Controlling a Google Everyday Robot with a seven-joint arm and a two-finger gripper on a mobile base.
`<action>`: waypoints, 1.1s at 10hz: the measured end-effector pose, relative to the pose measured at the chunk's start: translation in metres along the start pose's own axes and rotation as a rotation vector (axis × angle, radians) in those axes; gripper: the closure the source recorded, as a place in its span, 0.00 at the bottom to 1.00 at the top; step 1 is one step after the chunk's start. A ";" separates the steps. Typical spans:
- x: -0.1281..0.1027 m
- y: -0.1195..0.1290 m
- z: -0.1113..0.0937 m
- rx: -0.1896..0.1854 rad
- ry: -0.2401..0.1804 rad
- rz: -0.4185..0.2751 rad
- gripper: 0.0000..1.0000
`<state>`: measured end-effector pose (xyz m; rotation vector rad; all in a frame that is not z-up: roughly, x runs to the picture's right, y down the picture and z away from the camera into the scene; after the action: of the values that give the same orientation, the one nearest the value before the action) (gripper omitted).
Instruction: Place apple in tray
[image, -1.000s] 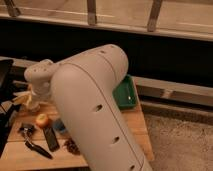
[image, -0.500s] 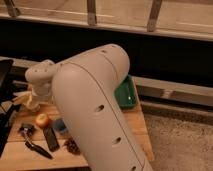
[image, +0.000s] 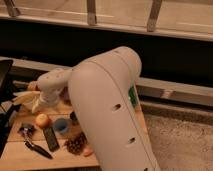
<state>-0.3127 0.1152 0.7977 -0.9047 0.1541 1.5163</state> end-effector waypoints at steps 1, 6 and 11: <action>0.000 -0.001 0.005 -0.045 -0.004 0.012 0.20; -0.012 0.012 0.025 -0.134 -0.010 0.015 0.20; 0.003 0.001 0.053 -0.153 0.057 0.047 0.20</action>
<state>-0.3366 0.1482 0.8312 -1.0737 0.1024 1.5628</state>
